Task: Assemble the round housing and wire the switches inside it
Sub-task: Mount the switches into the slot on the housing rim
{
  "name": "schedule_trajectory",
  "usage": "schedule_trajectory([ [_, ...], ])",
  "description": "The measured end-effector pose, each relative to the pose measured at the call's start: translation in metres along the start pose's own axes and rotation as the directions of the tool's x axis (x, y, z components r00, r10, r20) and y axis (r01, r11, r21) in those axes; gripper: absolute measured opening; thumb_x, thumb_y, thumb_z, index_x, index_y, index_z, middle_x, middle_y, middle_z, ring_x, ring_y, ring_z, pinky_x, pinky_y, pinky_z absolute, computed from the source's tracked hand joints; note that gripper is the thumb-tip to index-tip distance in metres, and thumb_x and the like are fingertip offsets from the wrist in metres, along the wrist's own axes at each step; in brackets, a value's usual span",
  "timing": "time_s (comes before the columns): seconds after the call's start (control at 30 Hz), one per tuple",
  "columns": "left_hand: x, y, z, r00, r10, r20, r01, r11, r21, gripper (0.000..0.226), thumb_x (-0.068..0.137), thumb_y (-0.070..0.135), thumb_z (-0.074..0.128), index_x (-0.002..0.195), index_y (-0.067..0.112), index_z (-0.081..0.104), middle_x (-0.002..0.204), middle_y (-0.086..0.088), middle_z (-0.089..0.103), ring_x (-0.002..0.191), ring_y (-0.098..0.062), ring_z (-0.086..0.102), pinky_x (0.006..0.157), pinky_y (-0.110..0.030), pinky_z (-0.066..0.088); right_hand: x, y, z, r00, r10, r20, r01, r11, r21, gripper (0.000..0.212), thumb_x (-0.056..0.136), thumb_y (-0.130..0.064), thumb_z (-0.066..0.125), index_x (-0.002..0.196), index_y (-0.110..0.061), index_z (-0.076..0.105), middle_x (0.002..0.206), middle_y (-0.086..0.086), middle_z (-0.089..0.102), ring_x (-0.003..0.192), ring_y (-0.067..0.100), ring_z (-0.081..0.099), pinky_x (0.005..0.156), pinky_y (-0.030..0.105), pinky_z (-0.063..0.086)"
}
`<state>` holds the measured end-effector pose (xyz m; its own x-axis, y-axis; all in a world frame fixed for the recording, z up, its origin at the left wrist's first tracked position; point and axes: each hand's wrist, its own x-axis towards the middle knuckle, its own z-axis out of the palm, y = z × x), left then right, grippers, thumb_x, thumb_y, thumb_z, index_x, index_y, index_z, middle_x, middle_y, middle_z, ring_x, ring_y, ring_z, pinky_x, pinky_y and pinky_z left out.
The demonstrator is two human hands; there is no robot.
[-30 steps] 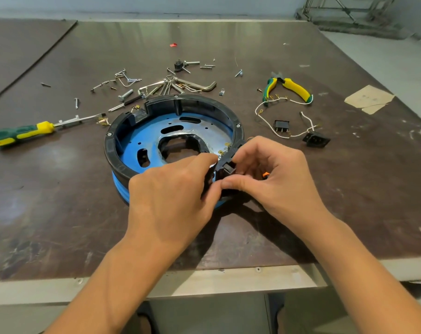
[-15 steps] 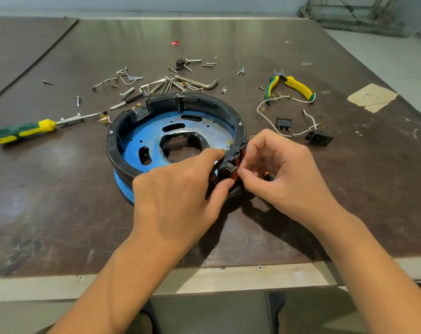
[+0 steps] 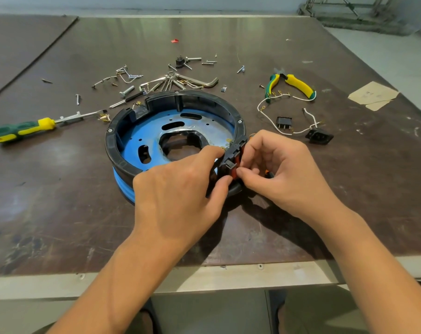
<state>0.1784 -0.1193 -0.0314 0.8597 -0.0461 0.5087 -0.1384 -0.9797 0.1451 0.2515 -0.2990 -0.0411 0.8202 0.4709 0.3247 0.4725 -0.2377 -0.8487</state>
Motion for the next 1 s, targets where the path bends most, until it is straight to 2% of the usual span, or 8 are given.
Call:
schedule_trajectory([
  [0.17,0.001,0.000,0.002,1.000,-0.012,-0.017,0.012,1.000,0.014,0.030,0.085,0.047,0.067,0.110,0.030,0.067,0.064,0.008,0.065,0.052,-0.018,0.061,0.045,-0.020,0.028,0.000,0.000,0.006,0.998,0.005,-0.065,-0.005,1.000,-0.009,0.018,0.081,-0.003,0.078,0.082,-0.011,0.062,0.074,0.006,0.065,0.061,0.024,0.058,0.057,0.035,0.050],
  [0.3,0.001,-0.001,0.004,1.000,-0.001,-0.027,0.001,1.000,0.007,0.029,0.087,0.046,0.064,0.111,0.031,0.065,0.065,0.008,0.065,0.052,-0.018,0.061,0.044,-0.021,0.033,0.001,0.001,0.008,0.997,0.015,-0.071,-0.017,0.999,-0.029,0.018,0.082,-0.006,0.078,0.080,-0.013,0.062,0.070,0.001,0.063,0.058,0.011,0.053,0.057,0.023,0.045],
  [0.57,0.001,-0.001,0.003,1.000,0.011,-0.006,-0.011,1.000,0.006,0.031,0.087,0.047,0.065,0.113,0.030,0.063,0.064,0.008,0.064,0.051,-0.019,0.060,0.042,-0.026,0.041,0.003,-0.002,0.002,0.998,0.037,-0.046,-0.036,0.999,0.029,0.012,0.085,-0.006,0.075,0.085,-0.010,0.063,0.078,0.007,0.067,0.068,0.028,0.064,0.061,0.038,0.055],
  [0.63,0.001,-0.003,0.003,1.000,0.010,0.002,-0.010,1.000,0.001,0.032,0.087,0.046,0.065,0.114,0.030,0.062,0.061,0.009,0.061,0.049,-0.019,0.057,0.041,-0.027,0.041,0.003,-0.001,0.001,0.994,0.033,-0.100,-0.033,0.999,0.004,0.009,0.087,-0.006,0.071,0.088,-0.011,0.063,0.080,0.004,0.067,0.071,0.023,0.066,0.064,0.040,0.057],
  [0.73,0.002,-0.004,0.001,1.000,0.011,0.029,-0.011,1.000,0.006,0.038,0.087,0.044,0.063,0.122,0.029,0.057,0.060,0.009,0.060,0.044,-0.016,0.051,0.039,-0.026,0.040,0.008,0.011,-0.010,0.950,-0.008,-0.313,-0.085,0.955,-0.285,0.017,0.087,-0.005,0.064,0.098,-0.017,0.065,0.097,-0.005,0.066,0.088,0.013,0.063,0.079,0.029,0.051],
  [0.83,0.002,-0.006,-0.001,0.998,0.023,0.050,-0.023,1.000,0.001,0.044,0.086,0.041,0.060,0.128,0.029,0.052,0.061,0.010,0.059,0.044,-0.013,0.048,0.037,-0.026,0.038,0.015,0.033,-0.037,0.936,0.071,-0.346,-0.256,0.810,-0.527,0.041,0.089,-0.002,0.058,0.129,-0.010,0.058,0.137,0.007,0.058,0.132,0.023,0.046,0.108,0.017,0.028],
  [0.9,0.002,-0.007,-0.001,0.997,0.041,0.059,-0.041,0.999,-0.006,0.044,0.086,0.039,0.060,0.127,0.028,0.052,0.060,0.010,0.057,0.044,-0.013,0.047,0.036,-0.026,0.037,0.020,0.045,-0.050,0.933,0.232,-0.274,-0.354,0.721,-0.596,0.055,0.092,-0.004,0.055,0.146,-0.009,0.044,0.159,0.010,0.036,0.152,0.027,0.020,0.121,0.034,0.016],
  [1.0,0.002,-0.008,-0.003,0.996,0.057,0.073,-0.055,0.998,-0.019,0.043,0.086,0.038,0.061,0.127,0.026,0.052,0.060,0.010,0.056,0.043,-0.013,0.047,0.035,-0.026,0.037,0.027,0.059,-0.053,0.943,0.294,-0.152,-0.304,0.583,-0.754,0.060,0.096,-0.009,0.047,0.154,-0.009,0.030,0.166,0.010,0.018,0.154,0.034,0.002,0.122,0.052,0.006],
])
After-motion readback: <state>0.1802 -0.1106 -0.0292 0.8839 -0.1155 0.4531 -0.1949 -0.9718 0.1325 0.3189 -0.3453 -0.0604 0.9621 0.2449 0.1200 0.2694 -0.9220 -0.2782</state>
